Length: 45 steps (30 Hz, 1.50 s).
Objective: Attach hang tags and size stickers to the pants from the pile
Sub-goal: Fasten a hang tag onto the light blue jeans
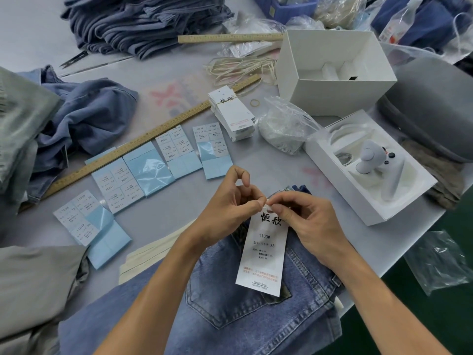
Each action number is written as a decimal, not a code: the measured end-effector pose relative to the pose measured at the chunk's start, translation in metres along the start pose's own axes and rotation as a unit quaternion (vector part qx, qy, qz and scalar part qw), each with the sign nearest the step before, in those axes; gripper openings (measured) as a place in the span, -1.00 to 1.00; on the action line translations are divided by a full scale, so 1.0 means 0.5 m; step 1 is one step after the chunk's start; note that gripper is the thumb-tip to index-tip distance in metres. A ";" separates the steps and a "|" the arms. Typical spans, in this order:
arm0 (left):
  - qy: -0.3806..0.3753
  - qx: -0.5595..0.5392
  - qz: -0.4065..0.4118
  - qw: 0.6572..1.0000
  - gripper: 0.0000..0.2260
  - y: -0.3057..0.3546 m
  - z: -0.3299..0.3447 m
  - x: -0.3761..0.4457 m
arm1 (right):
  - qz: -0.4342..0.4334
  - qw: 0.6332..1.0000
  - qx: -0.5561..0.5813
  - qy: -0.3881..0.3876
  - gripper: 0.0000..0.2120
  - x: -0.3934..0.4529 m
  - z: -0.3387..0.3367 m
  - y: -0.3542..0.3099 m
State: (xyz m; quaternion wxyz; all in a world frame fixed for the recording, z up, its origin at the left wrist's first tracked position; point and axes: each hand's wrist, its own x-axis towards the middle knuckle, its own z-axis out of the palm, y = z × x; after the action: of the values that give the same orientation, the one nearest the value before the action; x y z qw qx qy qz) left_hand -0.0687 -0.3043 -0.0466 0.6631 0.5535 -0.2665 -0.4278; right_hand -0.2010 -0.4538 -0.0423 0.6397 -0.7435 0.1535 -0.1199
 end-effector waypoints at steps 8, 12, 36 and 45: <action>0.007 0.047 0.002 0.999 -0.69 0.003 0.009 -0.002 | -0.005 1.000 -0.010 0.005 -0.86 0.002 0.001 0.004; 0.012 0.069 0.013 0.997 -0.69 0.002 0.013 -0.003 | -0.012 0.999 -0.039 0.017 -0.83 0.000 0.004 0.006; 0.301 0.546 -0.065 0.779 -0.50 -0.121 -0.123 -0.304 | 0.020 0.835 -0.550 0.025 -0.36 -0.107 0.024 -0.023; 0.285 0.626 -0.111 0.718 -0.58 -0.146 -0.094 -0.370 | 0.162 0.873 -0.459 -0.039 -0.26 -0.142 0.005 0.013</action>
State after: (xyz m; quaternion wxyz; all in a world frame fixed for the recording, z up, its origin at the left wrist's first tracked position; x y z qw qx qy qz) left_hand -0.1408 -0.1226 -0.1061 0.1580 0.9635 -0.2085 -0.0558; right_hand -0.2663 -0.4251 -0.0481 0.2423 -0.9223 0.2845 0.0984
